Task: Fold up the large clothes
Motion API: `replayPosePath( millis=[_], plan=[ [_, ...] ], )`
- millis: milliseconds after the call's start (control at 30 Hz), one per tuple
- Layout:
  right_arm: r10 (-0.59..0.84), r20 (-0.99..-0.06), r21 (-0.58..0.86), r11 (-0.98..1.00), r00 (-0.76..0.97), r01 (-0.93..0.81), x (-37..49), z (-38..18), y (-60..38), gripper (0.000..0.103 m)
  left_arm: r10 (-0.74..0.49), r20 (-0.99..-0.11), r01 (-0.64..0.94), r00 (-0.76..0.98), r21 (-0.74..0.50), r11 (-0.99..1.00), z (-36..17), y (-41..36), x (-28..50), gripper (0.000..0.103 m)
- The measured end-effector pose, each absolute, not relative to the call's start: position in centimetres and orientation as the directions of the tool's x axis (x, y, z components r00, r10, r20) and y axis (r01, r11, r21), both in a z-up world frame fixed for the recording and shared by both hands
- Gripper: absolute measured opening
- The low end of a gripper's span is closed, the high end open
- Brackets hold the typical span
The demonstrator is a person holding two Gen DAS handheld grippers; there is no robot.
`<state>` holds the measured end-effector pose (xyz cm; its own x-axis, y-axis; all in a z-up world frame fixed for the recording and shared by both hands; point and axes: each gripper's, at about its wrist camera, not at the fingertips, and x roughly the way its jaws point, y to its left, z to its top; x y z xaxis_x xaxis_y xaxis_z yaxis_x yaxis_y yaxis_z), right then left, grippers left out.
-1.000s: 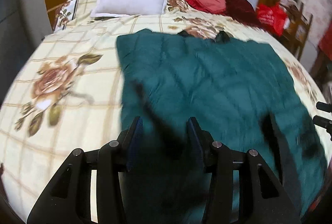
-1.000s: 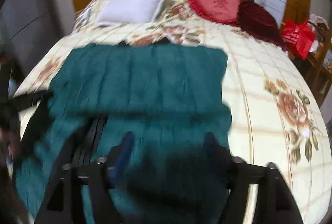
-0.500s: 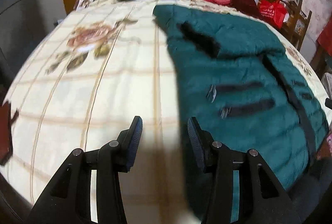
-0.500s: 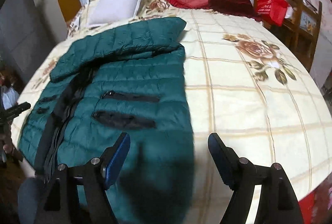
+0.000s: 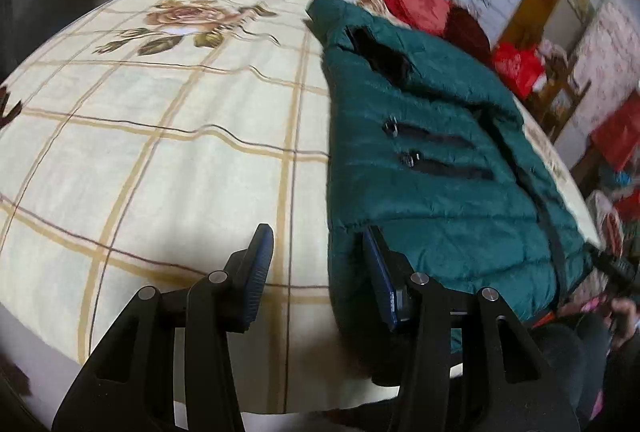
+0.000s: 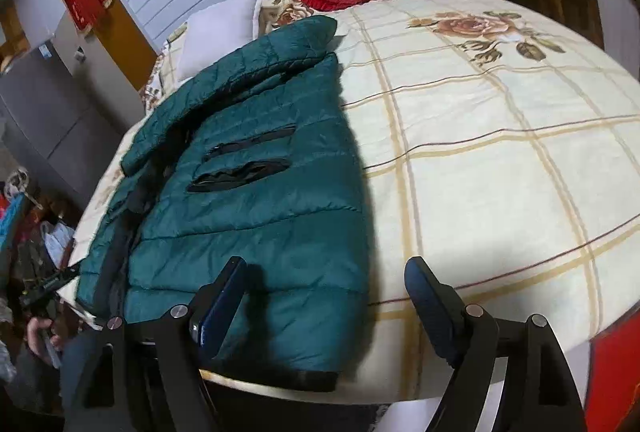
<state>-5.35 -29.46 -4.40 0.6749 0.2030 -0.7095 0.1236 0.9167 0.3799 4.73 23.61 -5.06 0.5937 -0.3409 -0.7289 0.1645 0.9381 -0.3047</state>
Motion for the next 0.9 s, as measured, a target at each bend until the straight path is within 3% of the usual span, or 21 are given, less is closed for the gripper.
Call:
replayPosePath(
  millis=[67, 133, 233, 400, 667, 900],
  plan=[
    [0.231, -0.701, 0.400, 0.911, 0.675, 0.104, -5.5, -4.5, -28.9, 0.079, -0.333, -0.714, 0.142, 0.616, -0.315, 0.939, -5.0, 24.0, 5.0, 0.046],
    [0.259, -0.687, 0.416, 0.907, 0.679, 0.074, -5.5, -4.7, -28.2, 0.080, -0.385, -0.717, 0.153, 0.581, -0.368, 0.917, -5.4, 24.0, 5.2, 0.064],
    [0.289, -0.664, 0.417, 0.908, 0.690, 0.020, -5.8, -4.9, -27.5, 0.085, -0.444, -0.697, 0.217, 0.563, -0.394, 0.893, -5.6, 22.8, 4.9, 0.077],
    [0.383, -0.587, 0.505, 0.862, 0.714, -0.047, -5.0, -5.4, -28.0, 0.085, -0.521, -0.707, 0.388, 0.478, -0.363, 0.847, -5.5, 19.3, 4.0, 0.088],
    [0.515, -0.529, 0.532, 0.821, 0.675, -0.208, -6.2, -5.9, -27.2, 0.079, -0.621, -0.678, 0.441, 0.393, -0.454, 0.774, -5.5, 20.3, 2.9, 0.088],
    [0.460, -0.541, 0.534, 0.834, 0.704, -0.135, -3.3, -6.0, -27.3, 0.074, -0.551, -0.717, 0.423, 0.428, -0.380, 0.823, -5.4, 18.0, 5.3, 0.088]
  ],
)
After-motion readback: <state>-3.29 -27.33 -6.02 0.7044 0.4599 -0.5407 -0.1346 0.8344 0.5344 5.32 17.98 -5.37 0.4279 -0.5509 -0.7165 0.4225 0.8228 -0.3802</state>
